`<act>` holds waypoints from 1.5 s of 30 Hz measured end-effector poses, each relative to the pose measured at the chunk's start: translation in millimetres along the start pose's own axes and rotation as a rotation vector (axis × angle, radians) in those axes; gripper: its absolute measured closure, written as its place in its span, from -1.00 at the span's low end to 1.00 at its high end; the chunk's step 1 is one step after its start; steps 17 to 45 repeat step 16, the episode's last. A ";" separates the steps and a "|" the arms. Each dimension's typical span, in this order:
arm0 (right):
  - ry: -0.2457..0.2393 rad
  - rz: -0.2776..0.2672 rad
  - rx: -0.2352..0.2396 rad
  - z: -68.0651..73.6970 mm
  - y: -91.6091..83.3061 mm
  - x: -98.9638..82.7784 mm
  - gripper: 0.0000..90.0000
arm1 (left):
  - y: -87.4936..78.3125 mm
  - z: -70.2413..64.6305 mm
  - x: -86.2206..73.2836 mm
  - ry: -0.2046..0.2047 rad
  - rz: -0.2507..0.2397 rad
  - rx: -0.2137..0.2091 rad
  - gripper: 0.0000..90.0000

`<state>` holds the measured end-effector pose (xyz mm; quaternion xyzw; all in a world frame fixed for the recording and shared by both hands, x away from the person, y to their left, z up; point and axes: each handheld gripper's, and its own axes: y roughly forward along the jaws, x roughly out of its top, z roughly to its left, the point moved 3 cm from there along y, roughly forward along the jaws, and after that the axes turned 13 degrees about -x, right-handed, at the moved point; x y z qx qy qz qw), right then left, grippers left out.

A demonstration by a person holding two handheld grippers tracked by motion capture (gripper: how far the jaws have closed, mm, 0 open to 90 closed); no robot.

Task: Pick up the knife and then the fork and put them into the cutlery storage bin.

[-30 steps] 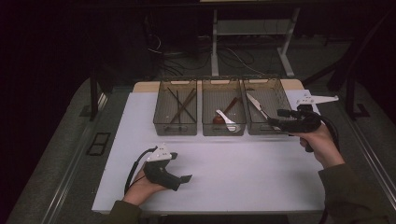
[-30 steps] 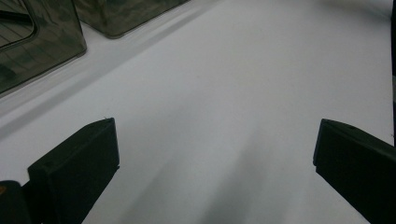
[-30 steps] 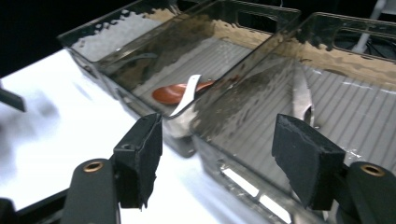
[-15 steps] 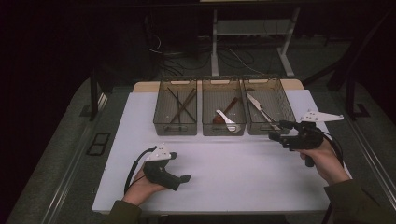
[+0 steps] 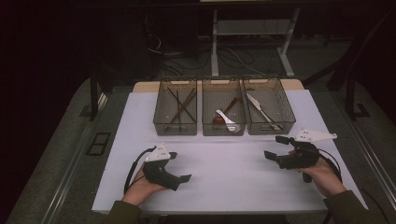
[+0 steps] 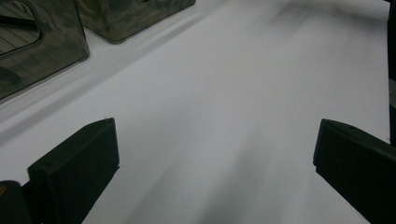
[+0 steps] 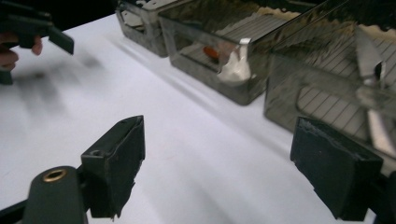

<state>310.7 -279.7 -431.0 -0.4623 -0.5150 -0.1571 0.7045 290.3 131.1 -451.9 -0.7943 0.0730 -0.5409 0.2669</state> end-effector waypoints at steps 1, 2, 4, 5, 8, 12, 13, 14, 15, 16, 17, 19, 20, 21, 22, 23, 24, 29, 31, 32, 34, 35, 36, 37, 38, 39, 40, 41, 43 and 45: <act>0.000 -0.001 -0.001 1.6 -0.1 -2.7 -0.61 | -0.2 -0.1 0.2 0.001 0.000 0.001 -1.00; -0.004 -0.002 -0.001 3.0 -0.3 -5.3 -0.61 | -0.4 -0.3 0.3 0.001 -0.002 0.002 -1.00; 0.000 -0.003 0.001 5.3 -1.6 -10.8 -0.61 | -0.5 -0.6 0.6 -0.001 -0.007 0.002 -1.00; 0.007 -0.006 0.005 6.4 -2.1 -14.0 -0.61 | -0.6 -0.6 0.6 -0.003 -0.008 0.002 -1.00; -0.011 0.013 0.013 9.7 -3.8 -22.4 -0.62 | -0.9 -0.4 0.7 -0.004 -0.010 0.002 -1.00; -0.033 0.035 0.019 15.2 -6.0 -31.7 -0.66 | -1.0 -0.5 0.6 -0.003 -0.010 0.002 -1.00; -0.034 0.039 0.020 16.0 -6.6 -33.6 -0.66 | -1.0 -0.4 0.6 -0.003 -0.010 0.003 -1.00; -0.035 0.041 0.020 16.6 -7.1 -35.5 -0.66 | -1.0 -0.4 0.5 -0.003 -0.008 0.002 -1.00; -0.035 0.042 0.021 17.3 -7.5 -37.1 -0.66 | -0.8 -0.4 0.4 -0.005 -0.009 0.003 -1.00; -0.032 0.043 0.022 18.0 -7.9 -38.2 -0.66 | -0.7 -0.3 0.3 -0.004 -0.006 0.004 -1.00; -0.032 0.043 0.022 18.0 -7.9 -38.2 -0.66 | -0.7 -0.3 0.3 -0.004 -0.006 0.004 -1.00; -0.032 0.043 0.022 18.0 -7.9 -38.2 -0.66 | -0.7 -0.3 0.3 -0.004 -0.006 0.004 -1.00; -0.032 0.043 0.022 18.0 -7.9 -38.2 -0.66 | -0.7 -0.3 0.3 -0.004 -0.006 0.004 -1.00; -0.032 0.043 0.022 18.0 -7.9 -38.2 -0.66 | -0.7 -0.3 0.3 -0.004 -0.006 0.004 -1.00; -0.032 0.043 0.022 18.0 -7.9 -38.2 -0.66 | -0.7 -0.3 0.3 -0.004 -0.006 0.004 -1.00; -0.032 0.043 0.022 18.0 -7.9 -38.2 -0.66 | -0.7 -0.3 0.3 -0.004 -0.006 0.004 -1.00; -0.032 0.043 0.022 18.0 -7.9 -38.2 -0.66 | -0.7 -0.3 0.3 -0.004 -0.006 0.004 -1.00; -0.032 0.043 0.022 18.0 -7.9 -38.2 -0.66 | -0.7 -0.3 0.3 -0.004 -0.006 0.004 -1.00; -0.032 0.043 0.022 18.0 -7.9 -38.2 -0.66 | -0.7 -0.3 0.3 -0.004 -0.006 0.004 -1.00; -0.032 0.043 0.022 18.0 -7.9 -38.2 -0.66 | -0.7 -0.3 0.3 -0.004 -0.006 0.004 -1.00; -0.032 0.043 0.022 18.0 -7.9 -38.2 -0.66 | -0.7 -0.3 0.3 -0.004 -0.006 0.004 -1.00; -0.032 0.043 0.022 18.0 -7.9 -38.2 -0.66 | -0.7 -0.3 0.3 -0.004 -0.006 0.004 -1.00; -0.032 0.043 0.022 18.0 -7.9 -38.2 -0.66 | -0.7 -0.3 0.3 -0.004 -0.006 0.004 -1.00; -0.032 0.043 0.022 18.0 -7.9 -38.2 -0.66 | -0.7 -0.3 0.3 -0.004 -0.006 0.004 -1.00; -0.032 0.043 0.022 18.0 -7.9 -38.2 -0.66 | -0.7 -0.3 0.3 -0.004 -0.006 0.004 -1.00; -0.032 0.043 0.022 18.0 -7.9 -38.2 -0.66 | -0.7 -0.3 0.3 -0.004 -0.006 0.004 -1.00; -0.032 0.043 0.022 18.0 -7.9 -38.2 -0.66 | -0.7 -0.3 0.3 -0.004 -0.006 0.004 -1.00; -0.032 0.043 0.022 18.0 -7.9 -38.2 -0.66 | -0.7 -0.3 0.3 -0.004 -0.006 0.004 -1.00; -0.032 0.043 0.022 18.0 -7.9 -38.2 -0.66 | -0.7 -0.3 0.3 -0.004 -0.006 0.004 -1.00; -0.032 0.043 0.022 18.0 -7.9 -38.2 -0.66 | -0.7 -0.3 0.3 -0.004 -0.006 0.004 -1.00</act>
